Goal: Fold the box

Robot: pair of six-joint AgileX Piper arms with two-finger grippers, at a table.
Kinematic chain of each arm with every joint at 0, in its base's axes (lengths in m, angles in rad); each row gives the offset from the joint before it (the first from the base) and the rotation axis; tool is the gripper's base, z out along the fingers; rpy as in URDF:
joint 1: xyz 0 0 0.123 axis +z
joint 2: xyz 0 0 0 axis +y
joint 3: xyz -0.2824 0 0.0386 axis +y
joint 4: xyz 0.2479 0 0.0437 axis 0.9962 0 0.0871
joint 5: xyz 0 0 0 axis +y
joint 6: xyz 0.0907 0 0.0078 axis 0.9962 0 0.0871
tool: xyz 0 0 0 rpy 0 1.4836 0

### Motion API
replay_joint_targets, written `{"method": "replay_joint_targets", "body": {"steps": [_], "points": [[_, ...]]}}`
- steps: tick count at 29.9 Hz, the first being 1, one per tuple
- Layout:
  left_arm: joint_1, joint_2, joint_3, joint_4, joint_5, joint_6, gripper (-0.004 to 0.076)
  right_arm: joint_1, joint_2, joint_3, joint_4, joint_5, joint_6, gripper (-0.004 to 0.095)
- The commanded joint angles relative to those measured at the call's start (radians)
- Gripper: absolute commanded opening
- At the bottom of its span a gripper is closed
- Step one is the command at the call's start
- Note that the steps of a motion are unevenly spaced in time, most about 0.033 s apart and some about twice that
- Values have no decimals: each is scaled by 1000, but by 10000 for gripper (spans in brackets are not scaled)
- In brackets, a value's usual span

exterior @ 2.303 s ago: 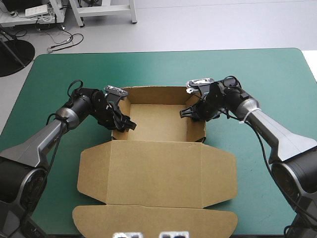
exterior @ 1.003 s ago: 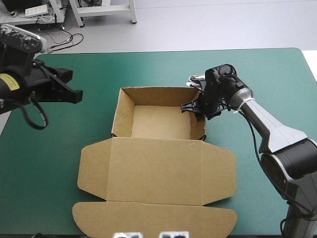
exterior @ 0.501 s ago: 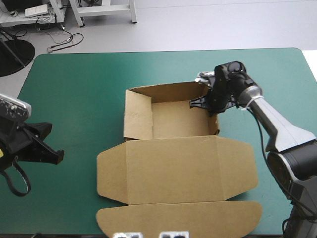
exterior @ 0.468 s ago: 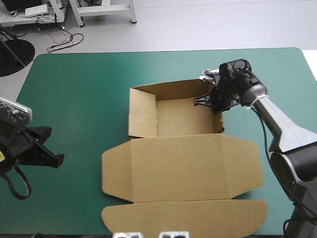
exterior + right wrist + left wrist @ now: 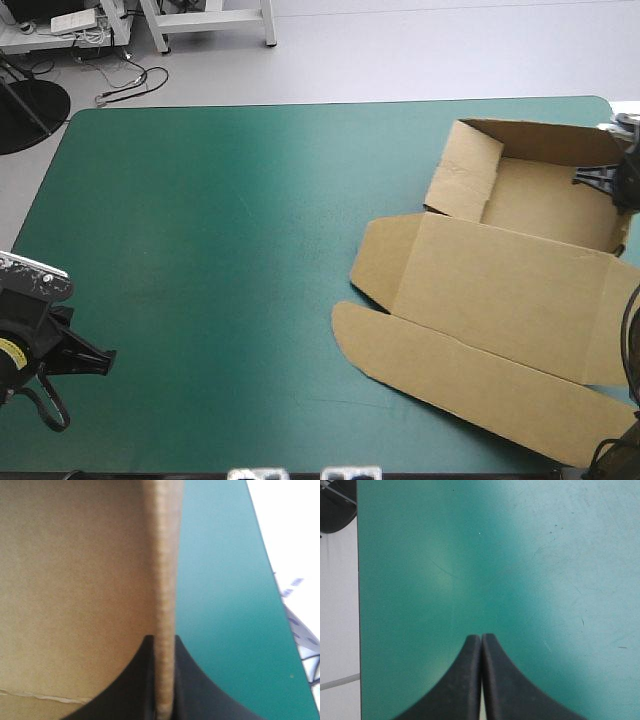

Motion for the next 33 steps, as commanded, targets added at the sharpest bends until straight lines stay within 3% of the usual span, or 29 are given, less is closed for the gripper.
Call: {"method": "replay_joint_targets", "body": {"steps": [1,5,7,12,14,23,29,33], "points": [[-3,-5,-13,24,-59,-14,-10,-101,-25,-26,-37,-4,-36,-20],[-3,-5,-13,24,-72,-14,-10,-143,-2,-26,-41,7,-84,-14],[-3,-5,-13,24,-72,-14,-10,-143,12,-26,-63,13,-116,47],[-3,-5,-13,24,-72,-38,-10,-137,16,-26,-65,4,-123,375],[-3,-5,-13,24,-66,-51,-10,-137,14,-26,-65,4,-130,433],[-3,-5,-13,11,-63,-58,-10,-137,-15,-26,7,14,-168,430],[-3,-5,-13,-72,-64,-58,-10,-137,-85,-26,119,14,-227,365],[-3,-5,-13,-98,-69,-58,-10,-137,-142,-26,258,14,-231,274]]}}
